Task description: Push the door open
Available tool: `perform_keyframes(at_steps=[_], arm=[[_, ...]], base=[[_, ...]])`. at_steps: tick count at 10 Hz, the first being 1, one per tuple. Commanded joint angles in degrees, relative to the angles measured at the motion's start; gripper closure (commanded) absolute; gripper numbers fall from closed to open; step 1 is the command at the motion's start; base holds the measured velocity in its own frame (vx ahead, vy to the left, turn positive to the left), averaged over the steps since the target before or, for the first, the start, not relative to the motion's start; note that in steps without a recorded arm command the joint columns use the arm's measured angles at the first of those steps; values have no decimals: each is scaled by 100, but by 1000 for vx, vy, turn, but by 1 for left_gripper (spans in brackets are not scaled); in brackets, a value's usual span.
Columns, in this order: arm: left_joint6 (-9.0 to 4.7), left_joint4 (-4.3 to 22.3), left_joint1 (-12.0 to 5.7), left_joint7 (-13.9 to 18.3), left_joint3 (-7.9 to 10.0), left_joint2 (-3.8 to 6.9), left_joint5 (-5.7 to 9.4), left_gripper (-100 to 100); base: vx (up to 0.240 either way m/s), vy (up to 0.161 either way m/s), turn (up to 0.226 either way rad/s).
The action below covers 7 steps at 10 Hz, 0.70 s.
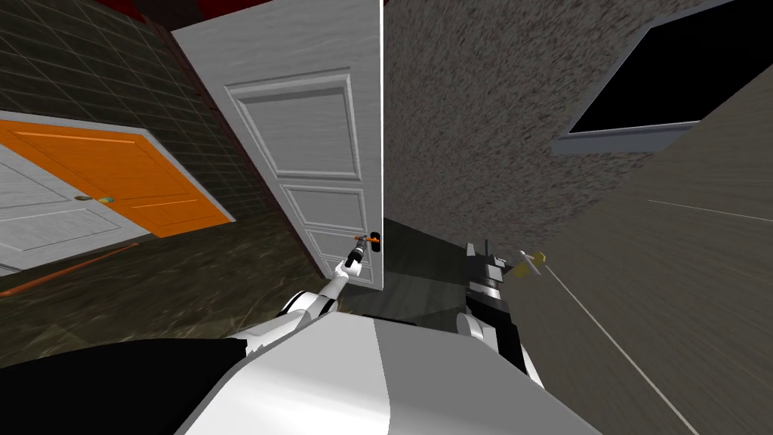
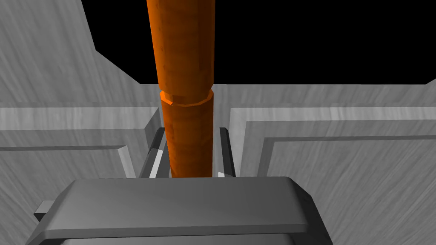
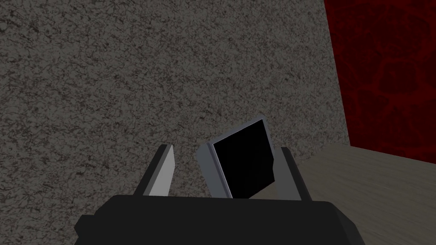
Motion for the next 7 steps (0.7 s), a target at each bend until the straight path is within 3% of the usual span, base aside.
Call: perform_keyframes(at_steps=[1,3,7], arm=[[-48,48,-47,-37,103,10,20,100],[-47,52,-39,-40,187,38,40,100],[-55,86,-23,-74,309,119,81,100]], base=[[125,-137,66],[112,-116,43],[121,-47,38]])
